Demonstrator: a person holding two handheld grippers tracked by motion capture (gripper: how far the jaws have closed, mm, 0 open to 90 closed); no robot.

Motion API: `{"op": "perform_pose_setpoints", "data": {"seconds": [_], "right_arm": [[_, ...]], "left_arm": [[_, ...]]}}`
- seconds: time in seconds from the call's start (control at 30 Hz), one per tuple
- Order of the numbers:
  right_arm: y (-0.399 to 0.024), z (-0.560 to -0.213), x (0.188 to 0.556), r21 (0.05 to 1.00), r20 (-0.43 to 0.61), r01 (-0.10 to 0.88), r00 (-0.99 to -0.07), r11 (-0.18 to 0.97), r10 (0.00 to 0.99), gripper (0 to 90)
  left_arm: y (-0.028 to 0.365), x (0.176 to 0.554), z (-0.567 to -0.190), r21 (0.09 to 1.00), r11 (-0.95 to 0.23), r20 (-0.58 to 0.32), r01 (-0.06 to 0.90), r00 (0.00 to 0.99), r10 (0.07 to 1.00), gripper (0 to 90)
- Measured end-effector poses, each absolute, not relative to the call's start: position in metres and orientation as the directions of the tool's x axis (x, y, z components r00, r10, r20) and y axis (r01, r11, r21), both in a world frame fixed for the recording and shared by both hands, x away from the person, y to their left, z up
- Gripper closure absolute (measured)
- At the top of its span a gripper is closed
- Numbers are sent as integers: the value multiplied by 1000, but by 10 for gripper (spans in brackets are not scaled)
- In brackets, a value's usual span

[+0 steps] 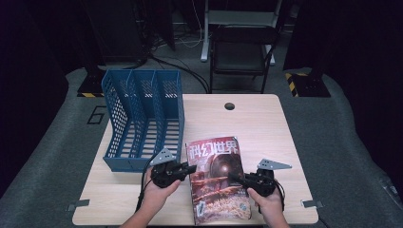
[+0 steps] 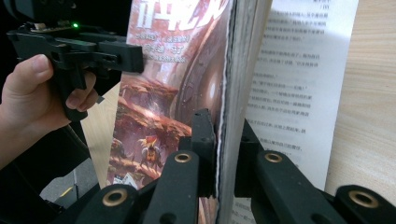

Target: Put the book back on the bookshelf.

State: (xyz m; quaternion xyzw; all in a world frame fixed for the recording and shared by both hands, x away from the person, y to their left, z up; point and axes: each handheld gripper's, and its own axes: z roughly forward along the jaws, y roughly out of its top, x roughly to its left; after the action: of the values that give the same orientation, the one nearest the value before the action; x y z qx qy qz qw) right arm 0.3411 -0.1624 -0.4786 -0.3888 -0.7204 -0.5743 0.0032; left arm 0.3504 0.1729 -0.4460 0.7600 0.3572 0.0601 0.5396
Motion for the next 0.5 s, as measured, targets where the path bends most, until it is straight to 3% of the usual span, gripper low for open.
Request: {"op": "perform_pose_setpoints", "data": {"seconds": [0.5], "right_arm": [[-158, -467, 341, 848, 401, 525, -722, 69, 563, 847]], "left_arm": [[179, 347, -424, 883, -174, -266, 437, 770, 580, 776]]}}
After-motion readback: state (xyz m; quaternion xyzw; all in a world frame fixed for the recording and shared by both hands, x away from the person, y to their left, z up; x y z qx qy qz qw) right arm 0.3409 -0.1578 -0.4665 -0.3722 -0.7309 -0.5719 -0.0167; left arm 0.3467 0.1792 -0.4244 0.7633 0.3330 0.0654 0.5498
